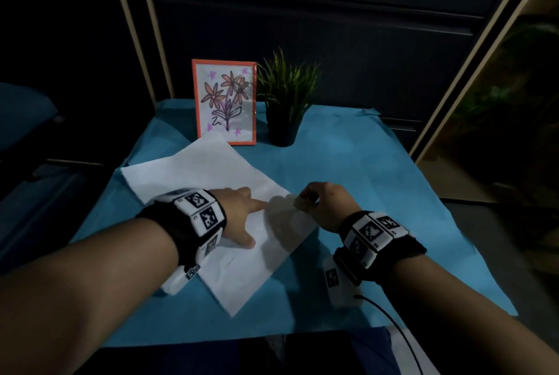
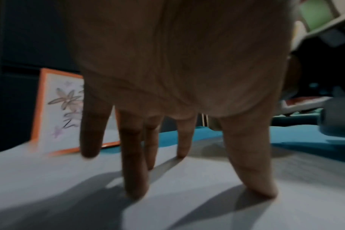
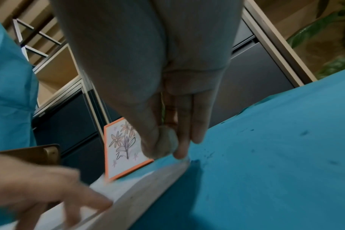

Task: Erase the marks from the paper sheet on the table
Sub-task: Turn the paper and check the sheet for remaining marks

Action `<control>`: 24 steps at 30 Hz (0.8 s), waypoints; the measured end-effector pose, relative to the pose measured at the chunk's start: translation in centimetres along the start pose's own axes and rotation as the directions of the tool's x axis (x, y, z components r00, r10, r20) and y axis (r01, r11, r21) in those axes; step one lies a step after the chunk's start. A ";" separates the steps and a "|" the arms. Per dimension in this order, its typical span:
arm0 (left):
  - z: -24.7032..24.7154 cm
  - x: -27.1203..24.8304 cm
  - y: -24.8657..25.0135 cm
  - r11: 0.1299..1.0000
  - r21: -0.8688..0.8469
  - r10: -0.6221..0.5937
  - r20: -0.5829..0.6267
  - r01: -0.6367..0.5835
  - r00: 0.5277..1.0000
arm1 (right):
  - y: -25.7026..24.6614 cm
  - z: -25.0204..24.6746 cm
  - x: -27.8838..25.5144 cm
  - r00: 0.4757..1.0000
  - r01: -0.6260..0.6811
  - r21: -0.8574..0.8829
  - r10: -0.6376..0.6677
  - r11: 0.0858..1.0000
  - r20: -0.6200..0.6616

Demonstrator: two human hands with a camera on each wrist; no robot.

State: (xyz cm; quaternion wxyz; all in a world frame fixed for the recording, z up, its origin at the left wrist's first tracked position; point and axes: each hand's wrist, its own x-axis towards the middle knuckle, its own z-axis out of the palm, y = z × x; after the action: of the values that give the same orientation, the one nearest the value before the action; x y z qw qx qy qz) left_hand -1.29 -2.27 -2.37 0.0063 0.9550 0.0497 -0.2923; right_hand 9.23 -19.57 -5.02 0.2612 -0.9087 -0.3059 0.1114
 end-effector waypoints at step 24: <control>0.7 2.8 -0.5 0.998 -0.058 0.035 -0.094 -0.040 0.995 | -2.0 0.9 3.1 0.987 0.083 -0.236 -0.048 0.968 0.154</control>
State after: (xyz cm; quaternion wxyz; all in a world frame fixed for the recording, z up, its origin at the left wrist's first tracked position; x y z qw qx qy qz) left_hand 0.56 -1.56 -4.49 0.0380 0.9677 0.0407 -0.2460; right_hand 10.38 -15.97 -4.85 0.1289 -0.9125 -0.3655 0.1312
